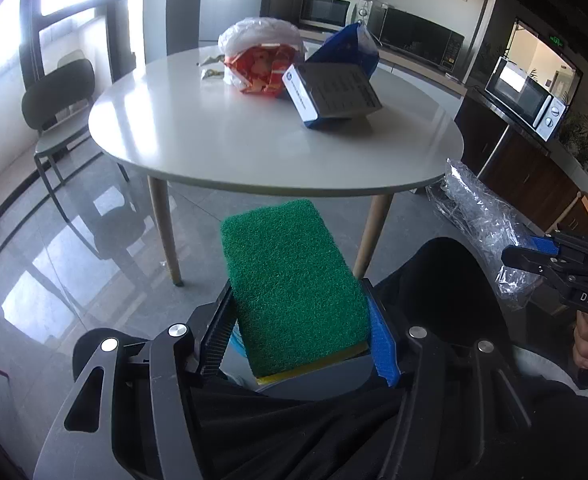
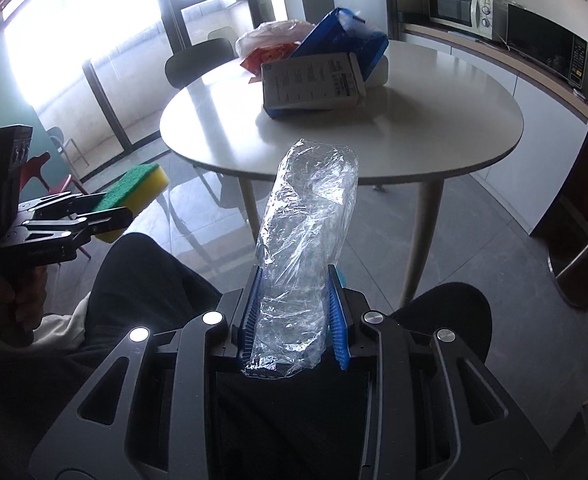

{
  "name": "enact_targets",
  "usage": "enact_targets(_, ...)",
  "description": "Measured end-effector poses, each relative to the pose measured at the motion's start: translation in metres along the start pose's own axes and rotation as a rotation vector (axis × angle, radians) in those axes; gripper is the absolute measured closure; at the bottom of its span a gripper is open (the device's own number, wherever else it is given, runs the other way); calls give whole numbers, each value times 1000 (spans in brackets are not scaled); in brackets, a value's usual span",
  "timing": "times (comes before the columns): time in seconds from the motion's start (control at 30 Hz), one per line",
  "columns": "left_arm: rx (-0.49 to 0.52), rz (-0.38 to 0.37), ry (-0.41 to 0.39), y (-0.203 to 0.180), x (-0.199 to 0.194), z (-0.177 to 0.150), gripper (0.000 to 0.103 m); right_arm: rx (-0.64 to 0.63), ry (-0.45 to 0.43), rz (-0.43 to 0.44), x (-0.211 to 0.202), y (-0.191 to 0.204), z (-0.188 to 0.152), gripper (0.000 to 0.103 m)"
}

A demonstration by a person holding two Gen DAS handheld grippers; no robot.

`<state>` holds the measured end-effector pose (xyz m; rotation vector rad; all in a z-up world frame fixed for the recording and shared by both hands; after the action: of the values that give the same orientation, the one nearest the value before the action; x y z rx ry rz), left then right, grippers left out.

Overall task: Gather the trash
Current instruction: 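Carry the sponge and plastic wrap down over the blue wastebasket with both tools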

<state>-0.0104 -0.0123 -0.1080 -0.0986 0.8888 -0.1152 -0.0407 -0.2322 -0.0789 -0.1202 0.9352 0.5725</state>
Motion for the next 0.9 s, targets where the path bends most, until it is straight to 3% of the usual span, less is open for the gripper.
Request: enact_targets(0.9, -126, -4, 294, 26, 159, -46, 44, 79, 358, 15, 210, -14, -35, 74)
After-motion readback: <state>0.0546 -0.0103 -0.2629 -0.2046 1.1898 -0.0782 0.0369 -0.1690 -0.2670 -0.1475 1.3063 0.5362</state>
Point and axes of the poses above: each gripper's, at about its wrist camera, not at the fingertips, and x roughly the way its jaws point, y to its left, z to its top, the point moved 5 cm from there along x, roughly the way its jaws point, and after that the axes turned 1 degree about x, right-handed, at the moved point
